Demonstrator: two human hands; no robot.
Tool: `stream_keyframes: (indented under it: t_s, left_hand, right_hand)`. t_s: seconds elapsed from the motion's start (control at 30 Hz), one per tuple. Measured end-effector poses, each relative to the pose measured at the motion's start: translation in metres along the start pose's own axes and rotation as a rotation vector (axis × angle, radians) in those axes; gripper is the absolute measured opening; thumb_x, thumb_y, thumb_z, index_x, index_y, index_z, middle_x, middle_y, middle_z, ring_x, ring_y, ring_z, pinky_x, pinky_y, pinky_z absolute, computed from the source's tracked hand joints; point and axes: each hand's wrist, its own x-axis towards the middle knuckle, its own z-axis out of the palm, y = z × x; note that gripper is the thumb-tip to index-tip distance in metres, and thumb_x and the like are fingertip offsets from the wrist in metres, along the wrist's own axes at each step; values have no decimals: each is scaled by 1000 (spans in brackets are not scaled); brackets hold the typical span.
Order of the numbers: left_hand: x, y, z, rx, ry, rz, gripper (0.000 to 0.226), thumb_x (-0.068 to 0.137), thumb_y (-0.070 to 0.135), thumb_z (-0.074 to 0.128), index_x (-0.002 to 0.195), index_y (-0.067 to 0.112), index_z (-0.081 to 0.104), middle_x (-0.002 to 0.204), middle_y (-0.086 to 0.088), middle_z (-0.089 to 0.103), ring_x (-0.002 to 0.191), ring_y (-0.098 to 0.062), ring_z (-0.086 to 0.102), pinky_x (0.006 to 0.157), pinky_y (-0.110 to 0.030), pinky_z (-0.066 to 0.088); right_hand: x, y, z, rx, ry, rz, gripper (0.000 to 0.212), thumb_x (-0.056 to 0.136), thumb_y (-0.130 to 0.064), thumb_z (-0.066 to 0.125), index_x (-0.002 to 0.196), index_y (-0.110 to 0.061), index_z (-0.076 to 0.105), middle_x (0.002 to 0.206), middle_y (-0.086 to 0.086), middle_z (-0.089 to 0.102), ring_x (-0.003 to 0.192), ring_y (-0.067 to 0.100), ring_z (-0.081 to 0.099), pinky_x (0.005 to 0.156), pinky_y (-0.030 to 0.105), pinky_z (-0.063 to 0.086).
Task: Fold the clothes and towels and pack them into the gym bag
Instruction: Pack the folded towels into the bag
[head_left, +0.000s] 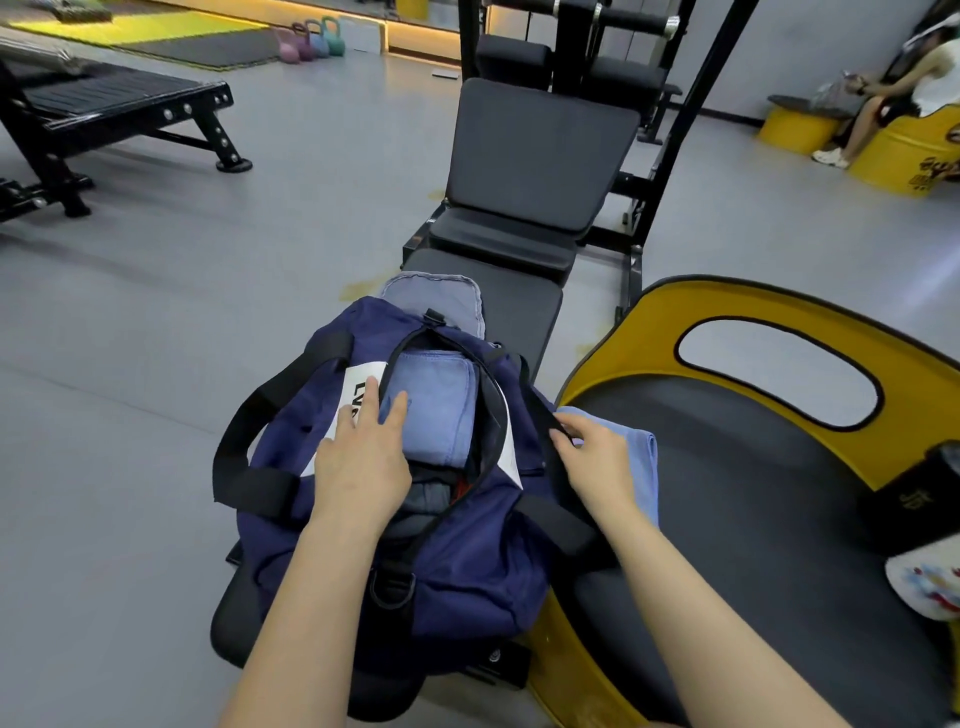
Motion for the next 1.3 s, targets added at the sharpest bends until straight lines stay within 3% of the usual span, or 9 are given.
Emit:
stream_keyframes:
  t_s: [0.2, 0.33, 0.43, 0.53, 0.6, 0.63, 0.73, 0.87, 1.3]
  left_hand:
    - [0, -3, 1, -15, 7, 7, 64, 96, 13, 38, 151, 26, 8, 159, -4, -7, 141, -26, 17, 99, -37, 39]
    - [1, -2, 1, -6, -11, 11, 64, 97, 14, 37, 151, 27, 7, 159, -4, -8, 143, -26, 14, 99, -38, 39]
    - [2, -3, 2, -3, -17, 12, 64, 97, 14, 36, 151, 28, 6, 159, -5, -8, 143, -26, 13, 98, -38, 39]
    - [2, -4, 3, 0, -16, 12, 64, 96, 14, 37, 151, 27, 7, 159, -5, -7, 142, -26, 15, 97, -38, 41]
    - [2, -3, 3, 8, -12, 15, 64, 96, 14, 36, 151, 27, 7, 159, -5, -6, 142, -26, 16, 96, -38, 41]
    - [2, -3, 3, 10, -11, 16, 64, 96, 14, 36, 151, 27, 7, 159, -5, -6, 141, -26, 16, 96, -38, 42]
    - [2, -1, 4, 17, -15, 12, 63, 97, 15, 36, 151, 27, 7, 159, -5, -5, 141, -27, 16, 96, -38, 41]
    - [1, 0, 5, 25, -8, 15, 62, 97, 16, 36, 151, 27, 8, 159, -5, -5, 140, -27, 18, 96, -38, 41]
    - [3, -1, 10, 65, -7, 27, 60, 98, 20, 34, 152, 27, 8, 159, -3, -2, 141, -27, 18, 94, -39, 42]
  right_hand:
    - [14, -22, 22, 182, 5, 220, 15, 90, -18, 62, 100, -11, 70, 90, 2, 69, 90, 18, 59, 72, 23, 38]
    - [12, -12, 32, -111, -74, 2, 20, 92, -18, 58, 91, -6, 74, 90, 7, 71, 91, 26, 60, 69, 29, 38]
    - [16, 1, 23, -183, -28, -114, 28, 95, -23, 53, 83, -7, 73, 94, 5, 68, 95, 27, 58, 80, 36, 45]
    - [17, 19, -2, -96, -37, -92, 29, 95, -6, 43, 69, -10, 54, 75, 6, 52, 73, 21, 46, 69, 32, 37]
    - [16, 38, -14, -172, -47, -10, 23, 96, -3, 41, 85, -10, 60, 85, 11, 57, 80, 28, 51, 73, 31, 38]
    - [15, 48, -15, -238, -88, 29, 24, 98, -7, 42, 106, -8, 65, 108, 15, 62, 96, 33, 57, 83, 32, 41]
    - [8, 67, -3, -394, -252, 64, 44, 100, -25, 46, 144, -19, 41, 154, 4, 30, 136, 26, 38, 108, 34, 30]
    - [8, 66, 9, -574, -228, 52, 52, 98, -31, 44, 147, -21, 28, 157, 0, 20, 147, 22, 11, 114, 45, 14]
    - [5, 74, -5, -701, -325, 38, 52, 96, -29, 43, 145, -27, 27, 160, -3, 11, 148, 20, 5, 117, 49, 9]
